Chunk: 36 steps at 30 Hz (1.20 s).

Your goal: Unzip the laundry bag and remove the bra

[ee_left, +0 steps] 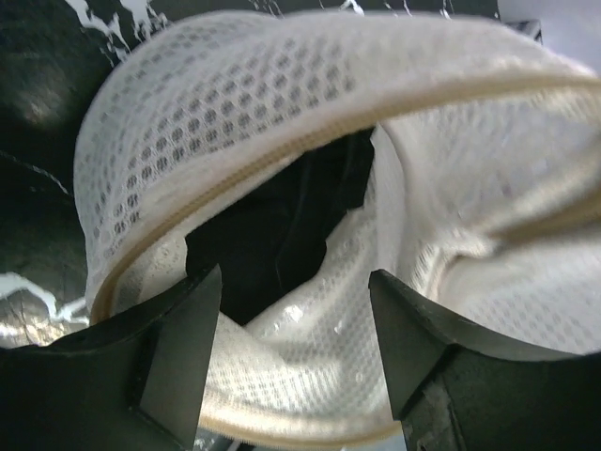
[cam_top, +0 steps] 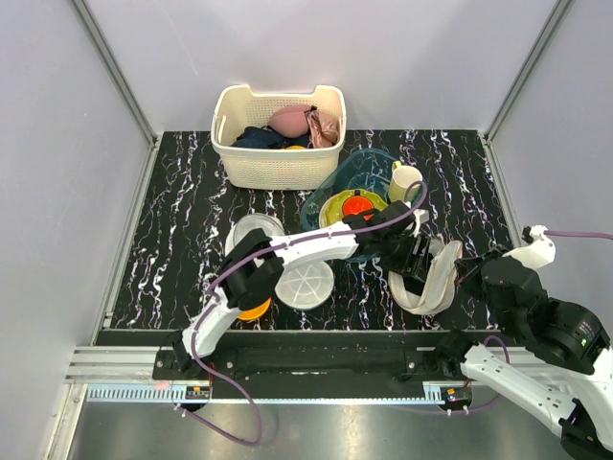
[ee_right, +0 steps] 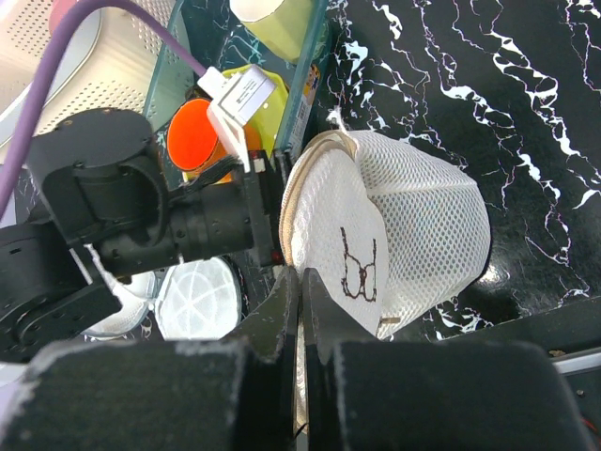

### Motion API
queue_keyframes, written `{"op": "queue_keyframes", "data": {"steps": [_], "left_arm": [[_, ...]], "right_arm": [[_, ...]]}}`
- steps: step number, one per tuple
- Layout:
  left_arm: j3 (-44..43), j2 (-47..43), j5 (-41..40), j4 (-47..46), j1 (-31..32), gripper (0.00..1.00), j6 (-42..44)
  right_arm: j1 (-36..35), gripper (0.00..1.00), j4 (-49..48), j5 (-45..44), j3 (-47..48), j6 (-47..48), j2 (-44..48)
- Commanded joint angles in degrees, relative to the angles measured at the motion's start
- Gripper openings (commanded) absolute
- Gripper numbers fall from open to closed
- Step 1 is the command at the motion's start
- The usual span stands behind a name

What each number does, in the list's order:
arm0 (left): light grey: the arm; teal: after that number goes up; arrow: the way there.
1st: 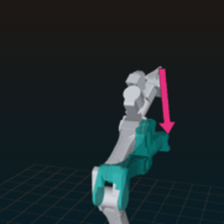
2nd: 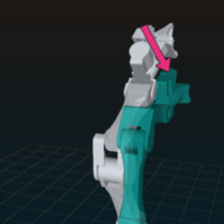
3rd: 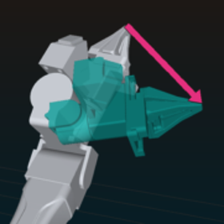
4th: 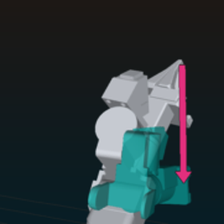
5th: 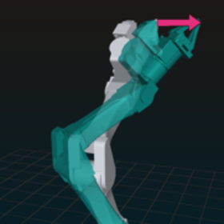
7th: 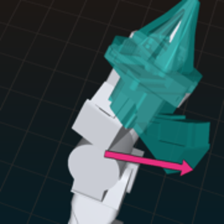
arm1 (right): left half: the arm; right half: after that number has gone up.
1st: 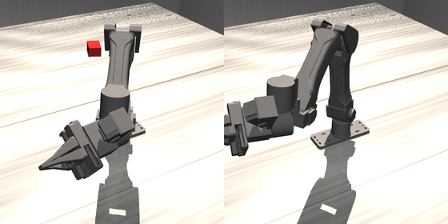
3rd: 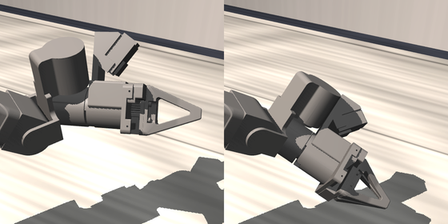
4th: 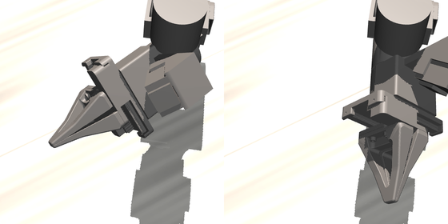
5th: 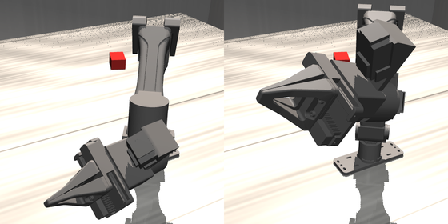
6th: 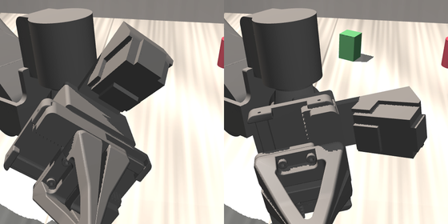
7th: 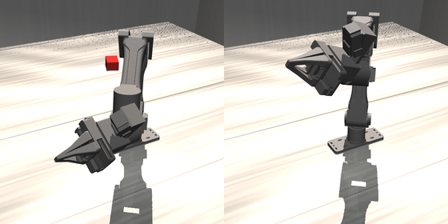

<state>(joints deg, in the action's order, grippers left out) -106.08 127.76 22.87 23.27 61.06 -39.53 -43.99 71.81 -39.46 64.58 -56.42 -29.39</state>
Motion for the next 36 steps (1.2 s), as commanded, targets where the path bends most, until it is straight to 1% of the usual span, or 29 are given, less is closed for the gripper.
{"op": "queue_keyframes", "data": {"steps": [1,5,6,8,9,11,12,13,14,15,16,17,18,20,21,22,24,28,36], "left_arm": [[-5.6,4.0,-4.9,-1.0,0.4,0.68,1.3],[-8.1,6.7,-7.9,-0.1,1.6,0.69,2.0],[-8.6,7.3,-8.3,0.2,1.9,0.73,2.1],[-9.4,8.7,-9.8,0.7,2.6,0.76,2.3],[-9.3,9.1,-10.2,0.8,2.7,0.76,2.6],[-9.1,10.1,-11.0,0.9,3.1,0.70,2.3],[-9.1,10.4,-11.1,0.9,3.1,0.64,2.0],[-9.1,10.7,-11.2,1.0,3.0,0.49,1.9],[-9.2,10.9,-11.6,1.3,3.0,0.37,1.9],[-9.9,10.8,-11.8,1.8,3.0,0.24,1.9],[-10.9,10.7,-11.9,2.7,3.0,0.14,2.2],[-11.8,9.8,-12.0,5.3,2.7,0.00,2.2],[-12.6,8.7,-11.5,6.1,2.4,0.00,2.2],[-11.3,5.4,-10.1,5.7,1.6,0.00,2.5],[-10.5,1.2,-9.3,5.5,1.3,0.00,2.9],[-8.9,-0.7,-8.5,5.1,1.2,0.00,3.1],[-7.5,-6.9,-4.4,3.2,0.2,0.00,2.6],[-4.4,-14.3,1.9,-1.2,-1.2,0.00,0.6],[-4.6,-22.2,6.8,-0.9,-2.9,0.00,0.4]], "right_arm": [[0.2,0.00,-1.5,-0.6,0.3,-0.8,-0.4],[0.2,0.00,-1.5,-0.6,0.3,-0.6,-0.6],[0.3,0.00,-1.5,-0.6,0.3,-0.6,-0.7],[0.2,0.00,-1.7,-0.6,0.3,-0.5,-0.8],[0.3,0.00,-1.8,-0.4,0.3,-0.4,-0.9],[0.2,0.00,-2.2,-0.3,0.3,-0.3,-1.0],[0.2,0.00,-2.3,-0.3,0.3,-0.3,-0.9],[0.3,0.00,-2.6,-0.3,0.3,-0.2,-1.0],[0.3,0.00,-2.6,-0.3,0.4,0.1,-1.1],[0.3,0.00,-2.6,-0.3,0.4,0.1,-1.1],[0.2,0.00,-2.6,-0.3,0.5,0.2,-1.3],[0.2,0.00,-2.6,-0.3,0.5,0.3,-1.3],[0.2,0.00,-2.6,-0.3,0.5,0.3,-1.2],[0.2,0.00,-1.9,-0.5,0.5,0.1,-1.0],[0.2,0.00,-1.7,-0.8,0.5,-0.1,-0.9],[0.3,0.00,-1.1,-1.1,0.3,-0.3,-0.8],[0.2,0.00,-0.6,-1.8,0.1,-0.6,-0.3],[0.2,0.00,-0.4,-2.4,-0.5,-1.0,0.4],[0.2,0.00,-0.1,-2.1,-1.2,-1.6,0.8]]}}
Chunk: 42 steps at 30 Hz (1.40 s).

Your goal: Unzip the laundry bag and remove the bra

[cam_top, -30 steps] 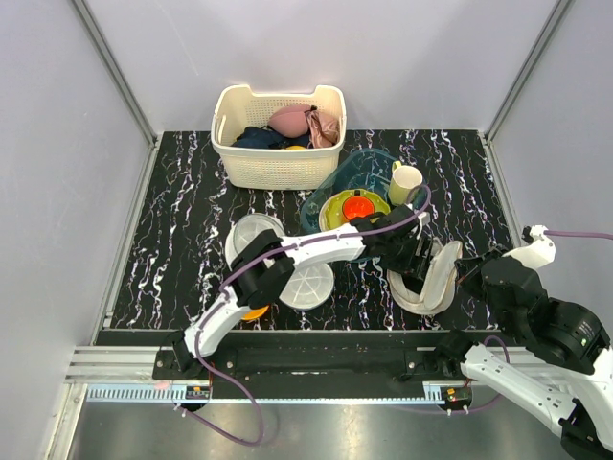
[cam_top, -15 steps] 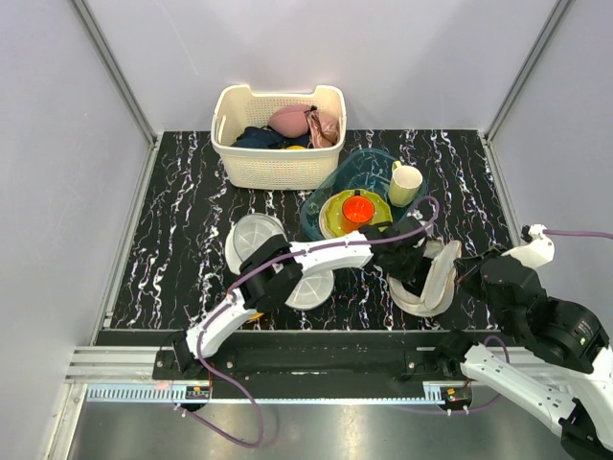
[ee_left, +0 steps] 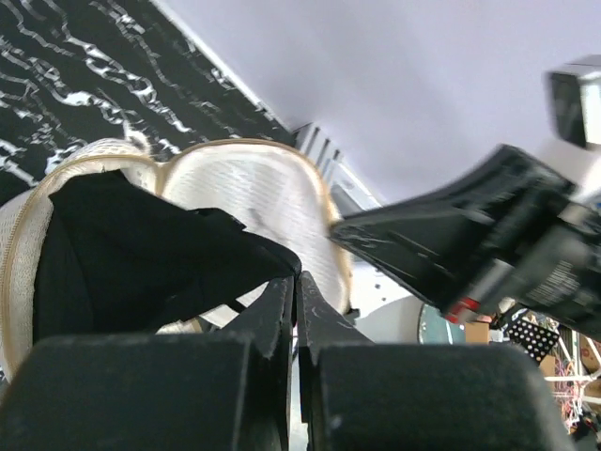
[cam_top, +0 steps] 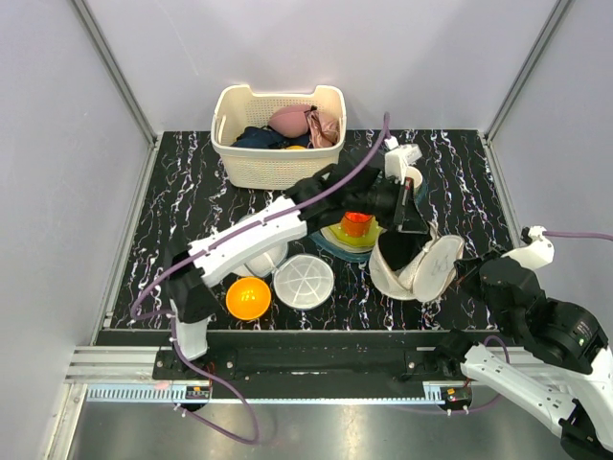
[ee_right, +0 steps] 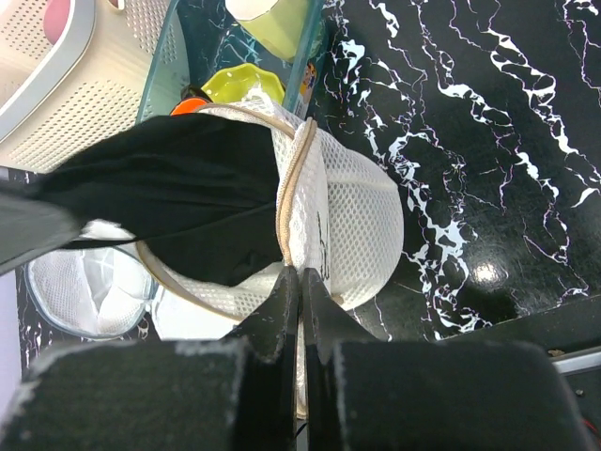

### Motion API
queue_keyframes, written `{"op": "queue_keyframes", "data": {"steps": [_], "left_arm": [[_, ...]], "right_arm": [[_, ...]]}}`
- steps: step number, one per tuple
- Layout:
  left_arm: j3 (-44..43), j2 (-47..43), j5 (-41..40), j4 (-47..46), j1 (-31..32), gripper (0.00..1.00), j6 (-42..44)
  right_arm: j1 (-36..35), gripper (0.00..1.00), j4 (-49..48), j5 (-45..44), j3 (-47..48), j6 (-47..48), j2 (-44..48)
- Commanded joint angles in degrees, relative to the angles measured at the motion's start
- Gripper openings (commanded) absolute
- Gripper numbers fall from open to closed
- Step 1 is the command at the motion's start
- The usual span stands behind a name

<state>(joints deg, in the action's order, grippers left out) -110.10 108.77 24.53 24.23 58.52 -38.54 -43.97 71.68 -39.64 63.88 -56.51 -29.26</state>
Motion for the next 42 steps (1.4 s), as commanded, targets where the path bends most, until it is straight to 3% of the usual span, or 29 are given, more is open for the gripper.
{"op": "queue_keyframes", "data": {"steps": [1,7,12,21,25,29,35,42], "left_arm": [[-0.9,-4.0,5.6,-1.9,-0.7,0.00,-0.6],[-4.7,-8.4,10.1,-3.4,-3.4,0.00,-1.2],[-4.9,-9.6,16.2,-9.5,-5.0,0.00,-6.4],[-5.2,-9.5,17.9,-17.6,-10.8,0.00,-11.8],[-11.9,-9.1,16.7,-12.2,-17.0,0.00,-9.6],[-19.3,-8.1,9.6,-4.6,-22.8,0.00,-2.6],[-24.2,-2.5,8.8,-4.7,-36.0,0.00,-5.4],[-21.4,5.2,2.2,-7.8,-46.8,0.00,-5.6]], "right_arm": [[0.3,0.00,0.0,-1.9,-0.9,-1.6,0.8],[0.2,0.00,0.0,-1.4,-2.4,-2.7,0.4],[0.3,0.00,-0.9,-0.4,-5.1,-3.7,-0.4],[0.2,0.00,-4.1,2.7,-8.3,-3.3,-5.0],[0.3,0.00,-4.0,2.5,-7.7,-3.0,-3.2],[0.3,0.00,-3.1,1.6,-6.1,-2.7,-2.6],[0.3,0.00,-2.6,1.0,-3.9,-1.9,-4.1],[0.3,0.00,-3.7,-0.4,-2.5,-0.4,-5.5]]}}
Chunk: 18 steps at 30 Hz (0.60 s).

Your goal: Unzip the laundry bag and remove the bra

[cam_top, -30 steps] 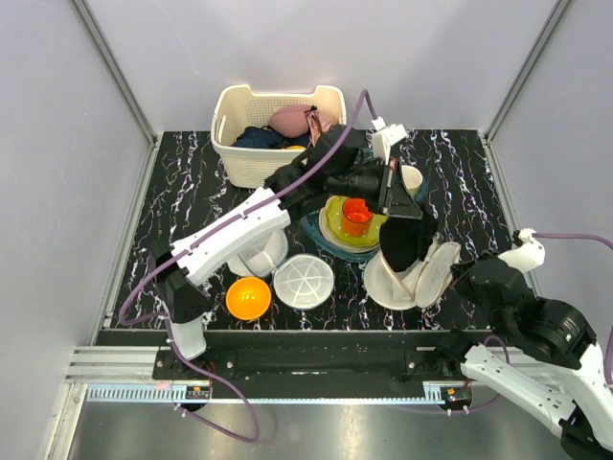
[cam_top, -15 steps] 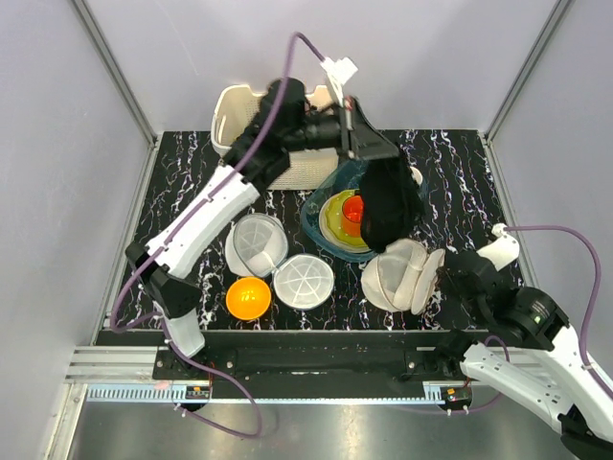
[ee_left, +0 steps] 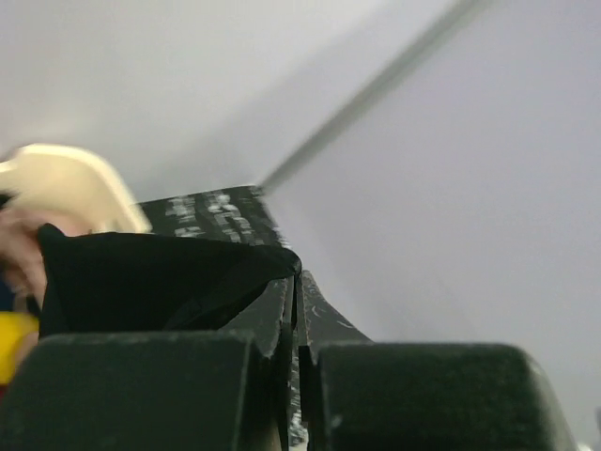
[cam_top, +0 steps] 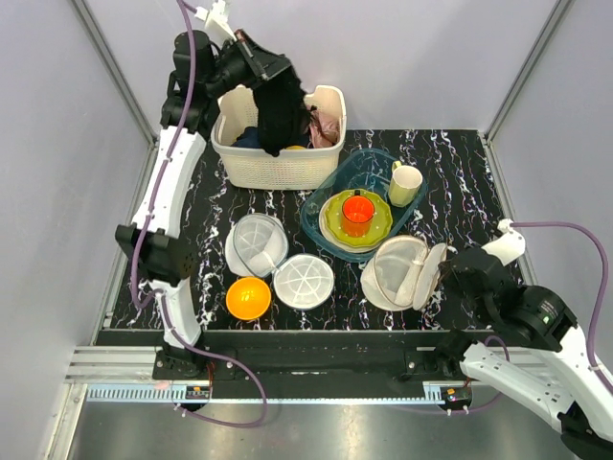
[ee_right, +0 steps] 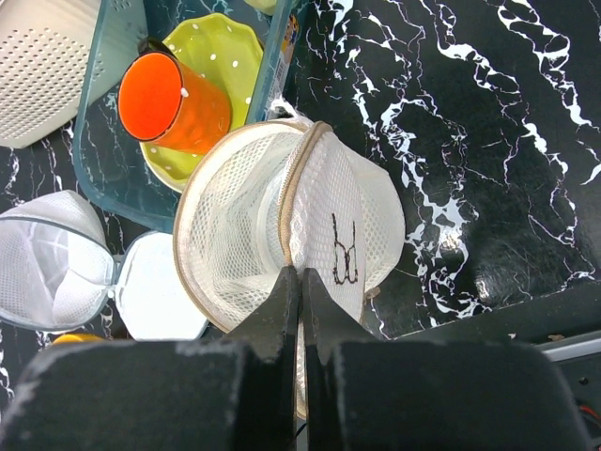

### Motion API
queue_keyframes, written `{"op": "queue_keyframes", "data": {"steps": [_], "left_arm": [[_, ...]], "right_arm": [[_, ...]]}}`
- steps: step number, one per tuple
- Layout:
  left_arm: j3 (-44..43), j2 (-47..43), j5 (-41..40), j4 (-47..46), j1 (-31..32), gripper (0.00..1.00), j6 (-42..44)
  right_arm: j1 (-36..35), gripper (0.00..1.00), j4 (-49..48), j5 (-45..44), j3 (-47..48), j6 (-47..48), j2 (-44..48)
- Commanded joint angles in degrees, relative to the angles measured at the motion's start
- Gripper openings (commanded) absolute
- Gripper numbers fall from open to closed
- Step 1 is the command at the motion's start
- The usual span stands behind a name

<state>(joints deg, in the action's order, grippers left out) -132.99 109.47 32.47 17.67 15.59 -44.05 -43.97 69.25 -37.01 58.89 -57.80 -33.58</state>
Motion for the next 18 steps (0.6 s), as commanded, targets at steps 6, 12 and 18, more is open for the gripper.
{"op": "queue_keyframes", "data": {"steps": [6,12,18], "left_arm": [[5.3,10.0,-12.2,1.5,-7.7,0.19,2.6],[9.1,7.2,-12.3,1.1,-8.2,0.87,3.4],[16.3,-5.3,-12.3,4.0,-5.1,0.95,9.0]], "right_arm": [[0.3,0.00,0.3,-4.0,5.0,0.6,0.1],[0.2,0.00,5.4,-8.2,10.8,0.6,1.3],[0.2,0.00,8.8,-15.2,14.8,2.3,-0.7]]}}
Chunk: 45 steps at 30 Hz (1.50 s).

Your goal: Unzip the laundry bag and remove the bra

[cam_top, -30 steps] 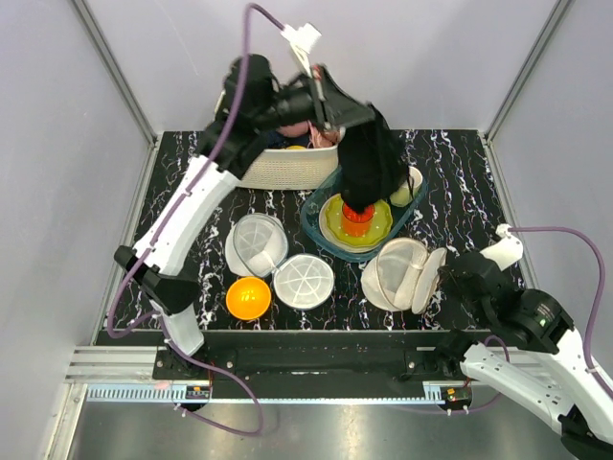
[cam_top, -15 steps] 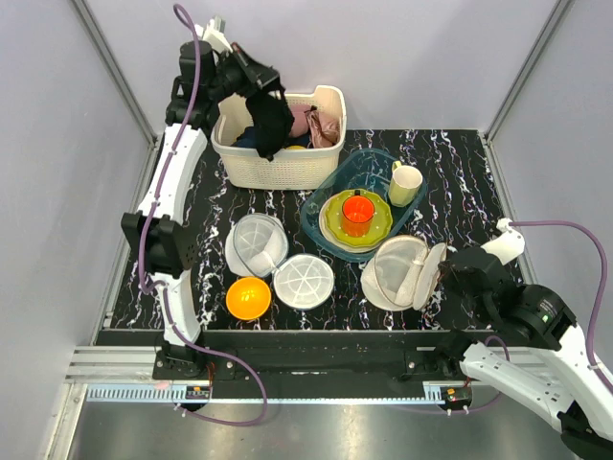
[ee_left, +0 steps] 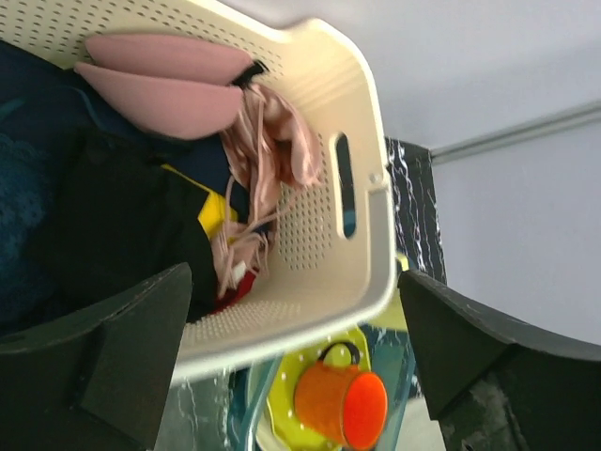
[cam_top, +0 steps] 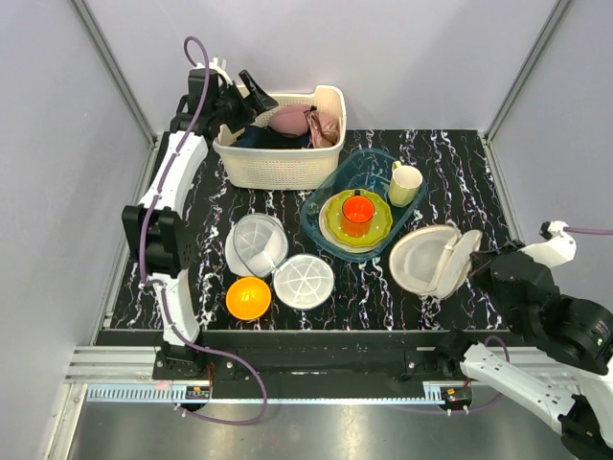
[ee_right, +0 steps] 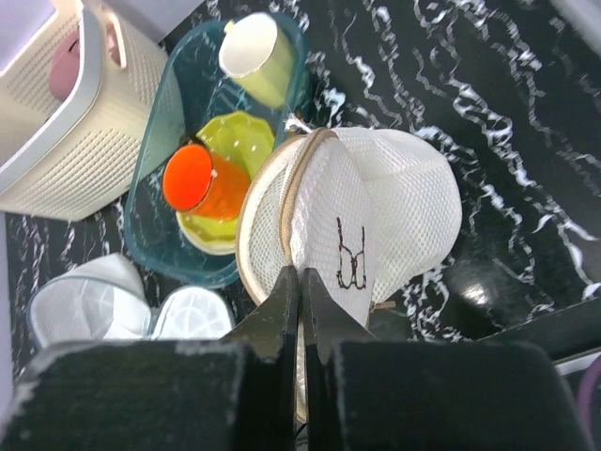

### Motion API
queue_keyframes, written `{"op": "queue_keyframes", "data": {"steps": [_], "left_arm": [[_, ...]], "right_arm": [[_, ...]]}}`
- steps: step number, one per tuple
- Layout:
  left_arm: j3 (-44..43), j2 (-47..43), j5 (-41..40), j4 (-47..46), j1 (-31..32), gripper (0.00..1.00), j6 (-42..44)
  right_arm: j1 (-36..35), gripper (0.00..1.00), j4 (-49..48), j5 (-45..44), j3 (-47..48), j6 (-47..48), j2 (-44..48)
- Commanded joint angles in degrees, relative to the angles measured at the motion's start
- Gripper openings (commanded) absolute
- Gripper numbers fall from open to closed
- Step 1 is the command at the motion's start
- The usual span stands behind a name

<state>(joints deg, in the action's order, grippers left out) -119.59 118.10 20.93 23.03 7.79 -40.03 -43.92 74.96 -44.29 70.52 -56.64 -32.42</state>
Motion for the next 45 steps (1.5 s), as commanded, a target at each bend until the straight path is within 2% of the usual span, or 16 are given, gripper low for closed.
{"op": "queue_keyframes", "data": {"steps": [1,8,12,16,21,23,25,26,27,28,31,40,45], "left_arm": [[5.0,-16.4,-1.9,-1.1,3.4,0.95,7.2],[24.0,-31.6,-4.1,1.2,8.3,0.96,11.9],[30.7,-36.7,-4.6,2.9,8.9,0.96,12.4],[36.3,-40.3,-3.8,4.2,9.1,0.96,12.3],[41.7,-44.4,-2.2,5.4,9.9,0.96,12.0],[44.4,-45.5,-2.1,5.9,10.3,0.96,12.0],[45.8,-46.9,-1.6,6.8,10.6,0.97,12.1],[46.5,-47.3,-1.5,7.1,10.7,0.97,12.2],[46.8,-47.8,-1.8,7.9,10.8,0.98,12.5],[46.9,-48.7,-2.1,8.3,10.8,0.98,12.6],[46.9,-50.9,-3.4,9.8,10.9,0.99,13.2],[47.2,-53.9,-6.7,13.1,10.9,0.99,14.5],[47.2,-54.0,-9.1,14.6,10.8,0.99,15.8]], "right_arm": [[0.2,0.00,3.8,-10.6,3.9,1.4,-2.5],[0.2,0.00,4.1,-21.9,11.0,5.7,-8.7],[0.2,0.00,-5.1,-26.6,11.7,14.6,-9.0],[0.2,0.00,-10.0,-24.6,7.5,16.1,-10.0],[0.9,0.00,-9.8,-23.8,-1.0,8.9,-14.0],[3.5,0.00,-11.7,-23.0,-4.6,7.9,-14.3],[6.3,0.29,-13.9,-19.9,-7.5,9.2,-14.4],[8.9,0.51,-15.7,-18.3,-8.1,10.7,-14.6],[9.7,0.87,-16.2,-17.0,-8.4,11.4,-14.7],[10.1,0.99,-16.5,-15.0,-8.2,11.6,-14.9],[10.1,1.00,-16.9,-12.4,-5.4,13.1,-16.9],[10.0,1.00,-16.5,1.3,7.7,21.1,-32.2],[11.5,1.00,-18.6,5.2,11.6,26.4,-38.8]]}}
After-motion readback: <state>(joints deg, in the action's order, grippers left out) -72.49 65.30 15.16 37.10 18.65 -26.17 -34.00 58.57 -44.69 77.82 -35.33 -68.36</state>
